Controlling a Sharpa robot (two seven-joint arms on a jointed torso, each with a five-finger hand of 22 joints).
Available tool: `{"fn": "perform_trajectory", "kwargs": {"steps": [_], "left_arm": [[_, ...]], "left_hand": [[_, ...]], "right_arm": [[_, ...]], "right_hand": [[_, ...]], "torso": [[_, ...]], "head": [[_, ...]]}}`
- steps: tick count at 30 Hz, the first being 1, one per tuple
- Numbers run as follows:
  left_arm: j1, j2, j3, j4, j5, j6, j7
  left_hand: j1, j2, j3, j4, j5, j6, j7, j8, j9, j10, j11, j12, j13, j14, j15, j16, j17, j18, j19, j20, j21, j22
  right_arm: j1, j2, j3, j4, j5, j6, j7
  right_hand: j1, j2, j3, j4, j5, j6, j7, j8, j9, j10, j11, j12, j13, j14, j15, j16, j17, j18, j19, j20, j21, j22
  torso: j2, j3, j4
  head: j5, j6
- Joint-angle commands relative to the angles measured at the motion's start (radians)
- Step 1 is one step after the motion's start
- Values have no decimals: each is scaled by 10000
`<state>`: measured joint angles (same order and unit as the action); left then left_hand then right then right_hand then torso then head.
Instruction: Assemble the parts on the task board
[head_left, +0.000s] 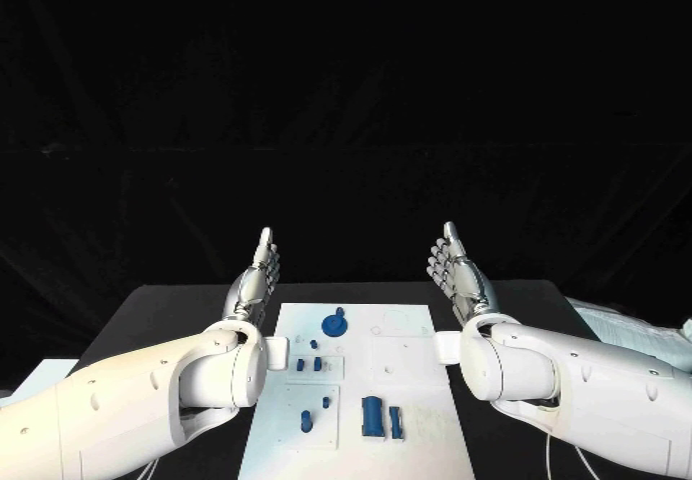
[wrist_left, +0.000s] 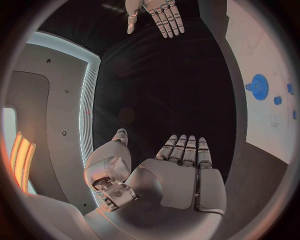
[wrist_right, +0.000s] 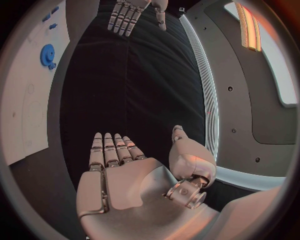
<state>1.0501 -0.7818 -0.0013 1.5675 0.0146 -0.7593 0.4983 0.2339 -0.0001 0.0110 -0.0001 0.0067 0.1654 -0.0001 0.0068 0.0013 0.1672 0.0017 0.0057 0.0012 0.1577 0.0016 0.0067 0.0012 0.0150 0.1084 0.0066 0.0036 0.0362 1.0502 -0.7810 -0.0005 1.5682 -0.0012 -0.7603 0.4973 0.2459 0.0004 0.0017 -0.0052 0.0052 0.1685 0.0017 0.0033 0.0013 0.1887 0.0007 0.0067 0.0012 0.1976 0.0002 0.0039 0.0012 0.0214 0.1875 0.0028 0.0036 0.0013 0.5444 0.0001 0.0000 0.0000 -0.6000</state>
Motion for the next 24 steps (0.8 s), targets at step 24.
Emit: {"fn": "perform_trajectory", "kwargs": {"steps": [24], "left_arm": [[-1, 18, 13, 25, -146, -107, 217]], "left_hand": [[-2339, 1, -110, 1, -67, -1654, 1, -68, -13, -1672, -17, -57, -12, -1577, -16, -67, -12, -150, -1084, -66, -36, -362]], "right_arm": [[-2, 10, 5, 18, 12, -97, 227]], "right_hand": [[-2459, -4, -17, 52, -52, -1685, -17, -33, -13, -1887, -7, -67, -12, -1976, -2, -39, -12, -214, -1875, -28, -36, -13]], "torso": [[-2, -1, 0]], "head": [[0, 0]]}}
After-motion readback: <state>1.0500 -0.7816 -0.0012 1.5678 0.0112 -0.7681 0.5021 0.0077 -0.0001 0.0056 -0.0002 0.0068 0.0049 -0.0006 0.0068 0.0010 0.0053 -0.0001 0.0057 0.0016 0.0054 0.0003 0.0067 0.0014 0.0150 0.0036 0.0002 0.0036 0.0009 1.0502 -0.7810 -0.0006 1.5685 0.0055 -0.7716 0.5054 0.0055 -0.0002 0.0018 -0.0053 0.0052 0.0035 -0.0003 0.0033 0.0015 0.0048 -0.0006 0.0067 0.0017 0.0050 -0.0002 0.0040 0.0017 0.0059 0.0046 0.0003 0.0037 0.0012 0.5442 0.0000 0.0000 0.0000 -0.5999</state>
